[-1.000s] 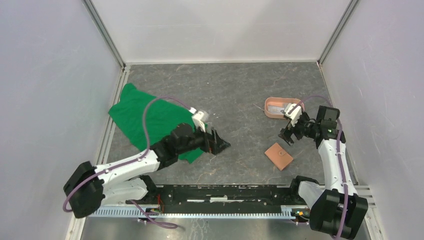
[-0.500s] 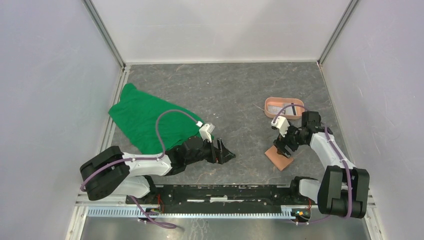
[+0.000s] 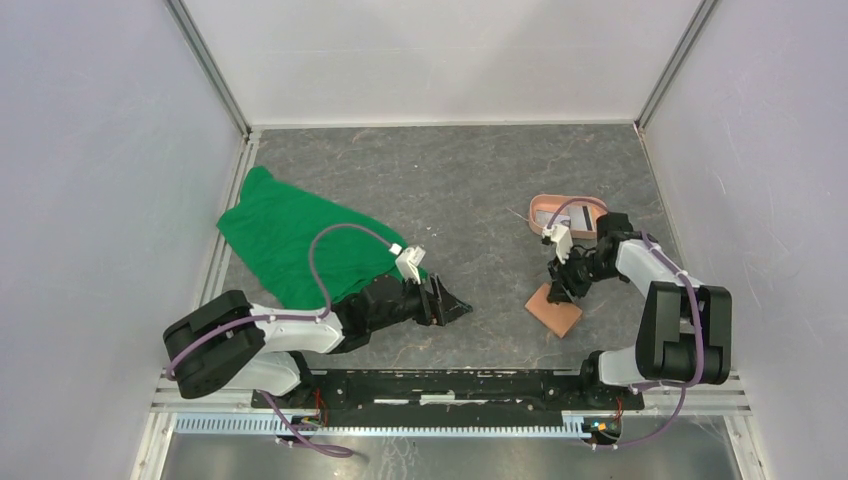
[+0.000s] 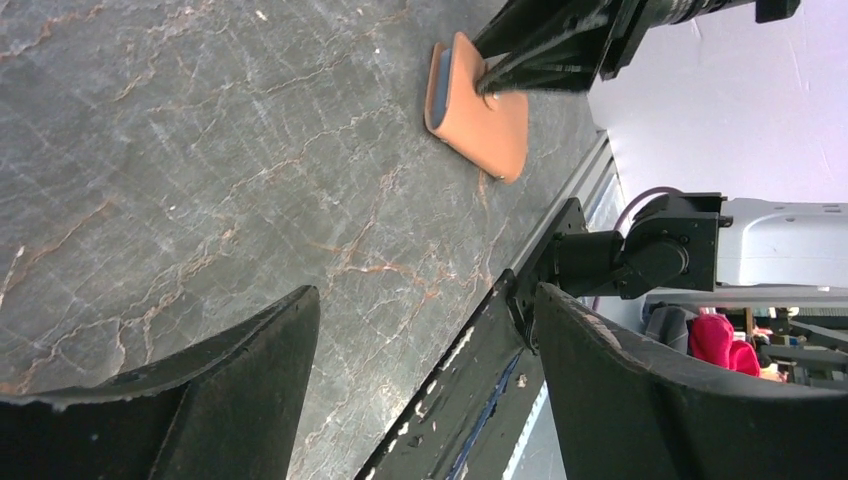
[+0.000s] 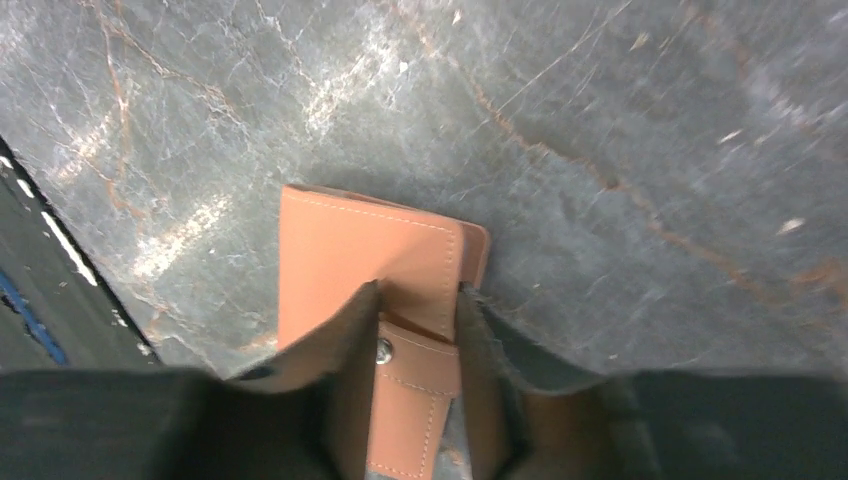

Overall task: Put the credit cards into the card holder
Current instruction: Pick up the card holder from the center of the board.

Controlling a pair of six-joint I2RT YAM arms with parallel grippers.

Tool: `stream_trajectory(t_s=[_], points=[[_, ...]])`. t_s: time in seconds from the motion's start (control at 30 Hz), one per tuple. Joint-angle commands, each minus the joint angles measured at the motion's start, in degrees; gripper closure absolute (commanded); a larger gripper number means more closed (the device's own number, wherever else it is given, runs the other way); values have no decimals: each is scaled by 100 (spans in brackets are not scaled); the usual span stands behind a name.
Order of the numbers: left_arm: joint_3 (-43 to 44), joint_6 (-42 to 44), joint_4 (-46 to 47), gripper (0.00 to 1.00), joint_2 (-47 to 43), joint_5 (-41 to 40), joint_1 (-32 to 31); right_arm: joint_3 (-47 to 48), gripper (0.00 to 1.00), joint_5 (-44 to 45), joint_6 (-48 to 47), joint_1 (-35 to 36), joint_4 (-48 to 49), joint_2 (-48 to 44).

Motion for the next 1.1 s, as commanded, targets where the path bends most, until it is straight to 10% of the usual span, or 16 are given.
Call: stream_trajectory(t_s=[0.0, 0.13, 0.7, 1.07], points=[[-162, -280, 342, 18, -68, -194, 1, 173, 74, -298, 165, 46, 153, 95], [-90, -281, 477, 21, 133, -201, 1, 335, 100, -645, 537, 140, 436, 161], [273, -966, 2410, 14, 2153, -306, 12, -552, 100, -3130, 5927, 842, 5486, 854], [150, -784, 4925, 14, 3307, 2, 392, -672, 100, -3906, 6082, 1005, 5789, 186]])
